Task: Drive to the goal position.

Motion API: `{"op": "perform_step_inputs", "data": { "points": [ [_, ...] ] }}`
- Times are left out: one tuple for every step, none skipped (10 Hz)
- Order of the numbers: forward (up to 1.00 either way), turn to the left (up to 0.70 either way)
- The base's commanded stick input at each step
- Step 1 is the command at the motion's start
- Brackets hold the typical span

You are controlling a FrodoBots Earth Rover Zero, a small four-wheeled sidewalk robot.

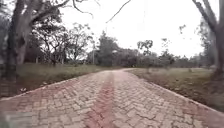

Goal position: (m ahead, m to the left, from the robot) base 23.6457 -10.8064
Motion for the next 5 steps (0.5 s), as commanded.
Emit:
{"op": "perform_step_inputs", "data": {
  "points": [
    [0.70,0.00],
    [0.70,0.00],
    [0.70,0.00],
    [0.70,0.00],
    [0.70,0.00]
  ]
}}
